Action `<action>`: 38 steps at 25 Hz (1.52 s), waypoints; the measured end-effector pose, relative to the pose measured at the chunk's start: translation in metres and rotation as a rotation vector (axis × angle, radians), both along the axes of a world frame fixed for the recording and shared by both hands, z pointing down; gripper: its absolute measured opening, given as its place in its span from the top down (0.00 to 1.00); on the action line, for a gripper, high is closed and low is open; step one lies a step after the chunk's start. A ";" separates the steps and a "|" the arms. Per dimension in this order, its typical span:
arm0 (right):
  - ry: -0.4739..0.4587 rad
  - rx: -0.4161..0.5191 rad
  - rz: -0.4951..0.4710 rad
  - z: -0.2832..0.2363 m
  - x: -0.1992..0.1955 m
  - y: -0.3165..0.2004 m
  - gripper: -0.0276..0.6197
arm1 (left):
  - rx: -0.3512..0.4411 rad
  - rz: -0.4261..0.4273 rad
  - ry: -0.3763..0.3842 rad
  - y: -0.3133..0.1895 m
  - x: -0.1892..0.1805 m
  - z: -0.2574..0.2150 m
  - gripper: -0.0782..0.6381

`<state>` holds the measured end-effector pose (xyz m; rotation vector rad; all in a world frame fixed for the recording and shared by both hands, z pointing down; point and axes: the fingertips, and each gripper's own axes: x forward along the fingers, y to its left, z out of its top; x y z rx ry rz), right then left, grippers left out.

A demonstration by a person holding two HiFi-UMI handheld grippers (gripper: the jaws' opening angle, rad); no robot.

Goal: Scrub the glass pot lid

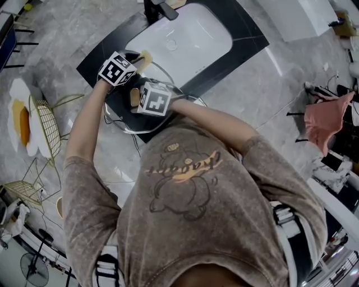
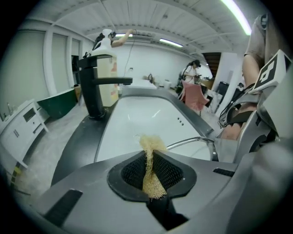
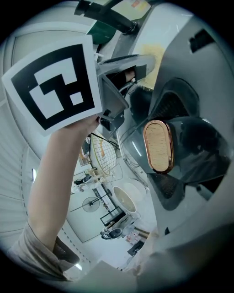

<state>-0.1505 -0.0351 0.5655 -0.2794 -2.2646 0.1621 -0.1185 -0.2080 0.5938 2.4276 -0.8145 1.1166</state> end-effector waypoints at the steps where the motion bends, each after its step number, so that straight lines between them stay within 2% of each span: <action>1: 0.000 0.000 -0.001 0.000 0.000 0.000 0.40 | 0.001 0.030 0.008 0.000 0.006 0.000 0.82; 5: -0.001 -0.001 -0.002 0.001 0.002 -0.001 0.40 | -0.006 0.168 0.046 0.003 0.032 0.000 0.82; 11: -0.006 -0.010 -0.009 0.000 0.001 -0.001 0.40 | -0.029 0.395 0.057 0.014 0.064 -0.001 0.82; 16: -0.015 -0.012 -0.007 -0.001 0.001 -0.002 0.40 | -0.129 0.528 0.100 0.034 0.088 0.000 0.82; 22: -0.026 -0.015 -0.008 -0.001 0.002 -0.002 0.40 | -0.229 0.633 0.112 0.052 0.101 -0.002 0.82; 27: -0.034 -0.018 0.001 0.000 0.002 -0.004 0.40 | -0.300 0.667 0.112 0.058 0.104 -0.001 0.82; 31: -0.036 -0.019 0.000 0.000 0.002 -0.002 0.40 | -0.394 0.673 0.131 0.063 0.105 -0.001 0.82; 35: -0.042 -0.019 0.005 -0.001 0.004 -0.002 0.40 | -0.515 0.603 0.138 0.058 0.111 0.000 0.82; 38: -0.052 -0.017 0.011 -0.001 0.004 -0.002 0.40 | -0.519 0.571 0.120 0.060 0.116 -0.002 0.82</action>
